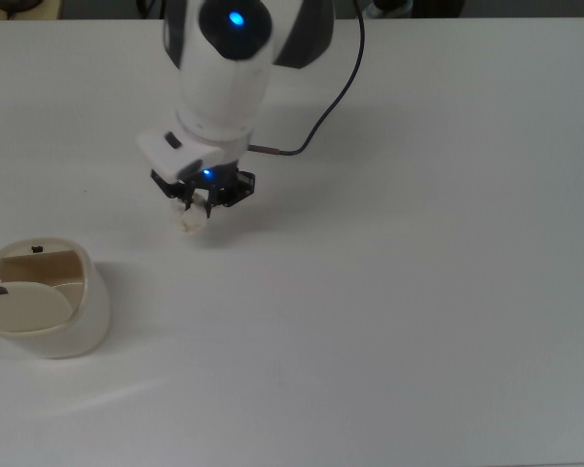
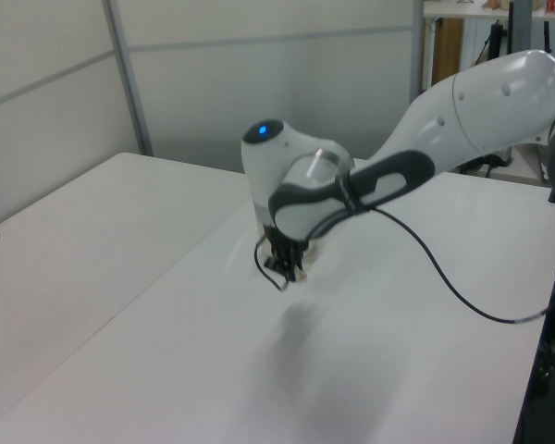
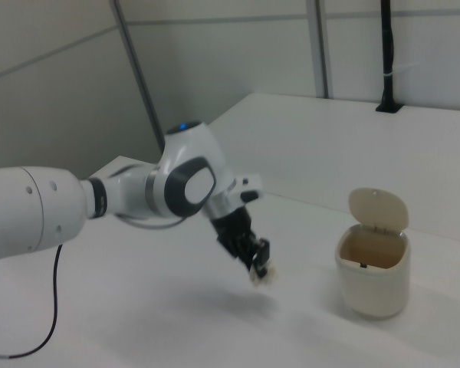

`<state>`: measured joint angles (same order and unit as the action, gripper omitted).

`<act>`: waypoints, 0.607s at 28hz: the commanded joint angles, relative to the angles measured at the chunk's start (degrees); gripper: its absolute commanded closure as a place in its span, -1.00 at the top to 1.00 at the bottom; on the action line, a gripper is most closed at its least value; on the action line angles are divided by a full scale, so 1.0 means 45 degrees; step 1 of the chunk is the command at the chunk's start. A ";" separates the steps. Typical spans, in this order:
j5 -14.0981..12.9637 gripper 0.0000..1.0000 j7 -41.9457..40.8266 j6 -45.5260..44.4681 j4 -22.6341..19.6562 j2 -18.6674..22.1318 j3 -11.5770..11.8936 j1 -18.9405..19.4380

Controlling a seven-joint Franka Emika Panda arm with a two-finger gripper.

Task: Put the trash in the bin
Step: 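Carry the paper ball over the open cream bin and lower it in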

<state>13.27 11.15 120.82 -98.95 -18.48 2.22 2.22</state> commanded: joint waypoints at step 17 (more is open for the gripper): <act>-0.1953 -1.00 0.0606 0.0450 0.3279 -0.0540 0.0054 -0.2562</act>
<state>5.45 11.18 119.77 -86.01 -18.75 2.45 -9.02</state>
